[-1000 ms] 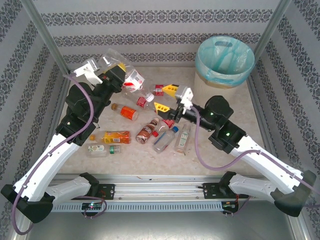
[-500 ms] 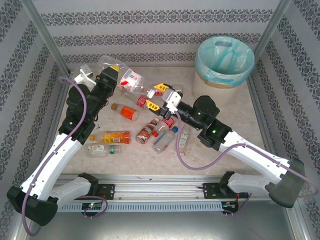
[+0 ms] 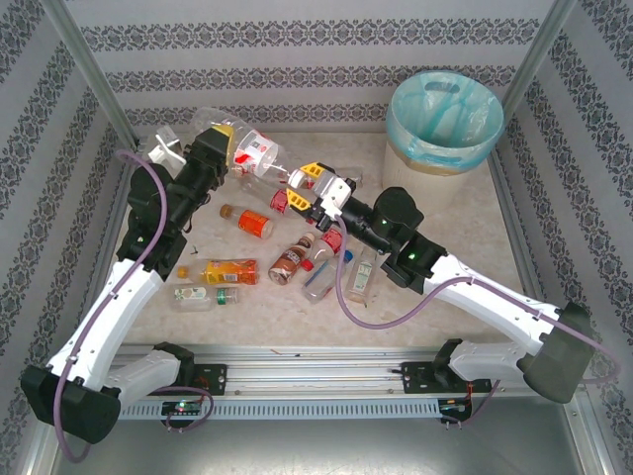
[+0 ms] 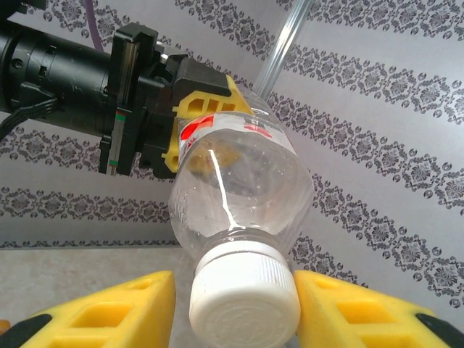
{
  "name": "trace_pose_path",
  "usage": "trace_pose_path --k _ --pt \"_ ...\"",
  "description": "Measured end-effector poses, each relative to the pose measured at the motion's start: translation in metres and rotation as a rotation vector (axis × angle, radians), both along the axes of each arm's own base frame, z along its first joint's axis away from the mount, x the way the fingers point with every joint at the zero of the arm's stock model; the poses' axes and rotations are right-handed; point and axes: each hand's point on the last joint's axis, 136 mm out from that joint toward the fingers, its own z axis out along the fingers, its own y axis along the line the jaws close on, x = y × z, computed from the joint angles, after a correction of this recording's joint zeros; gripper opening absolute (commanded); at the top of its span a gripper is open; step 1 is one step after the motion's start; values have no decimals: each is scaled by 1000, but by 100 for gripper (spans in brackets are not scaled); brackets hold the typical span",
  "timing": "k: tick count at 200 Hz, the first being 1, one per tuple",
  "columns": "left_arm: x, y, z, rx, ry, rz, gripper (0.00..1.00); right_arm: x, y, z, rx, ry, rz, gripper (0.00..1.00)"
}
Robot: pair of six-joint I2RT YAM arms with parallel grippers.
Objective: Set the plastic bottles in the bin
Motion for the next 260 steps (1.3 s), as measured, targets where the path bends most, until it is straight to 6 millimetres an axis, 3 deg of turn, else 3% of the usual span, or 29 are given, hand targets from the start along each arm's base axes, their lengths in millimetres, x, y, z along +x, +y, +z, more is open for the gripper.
trace_pose_path --k 27,71,84,106,119,141,158,175,189,212,235,260 --pt "2 -3 -5 -15 14 -16 21 0 0 2 5 -4 0 46" --pt "11 -1 -15 -52 28 -24 25 4 2 2 3 1 -10 18" --pt "11 -1 -15 -58 29 -24 37 4 2 0 -3 3 -12 0" --pt "11 1 -13 -60 18 -26 73 5 2 1 -7 8 -12 0" --pt "11 2 -13 -58 -2 -21 88 4 1 4 -11 14 -11 0" --pt "11 11 -17 -38 -15 12 93 5 -3 13 -27 41 -30 0" --pt "10 31 -14 21 -47 87 93 8 -12 29 -30 70 -70 0" --pt "2 45 -10 103 -70 152 93 16 -30 50 -17 116 -130 0" --pt "-8 50 -4 209 -93 187 93 28 -57 68 7 167 -205 0" --pt "-18 52 12 421 -135 214 89 51 -120 92 70 261 -385 0" --pt "-24 47 19 624 -172 195 87 64 -175 92 113 361 -543 0" --pt "-20 32 3 849 -169 106 86 71 -220 79 129 481 -682 0"
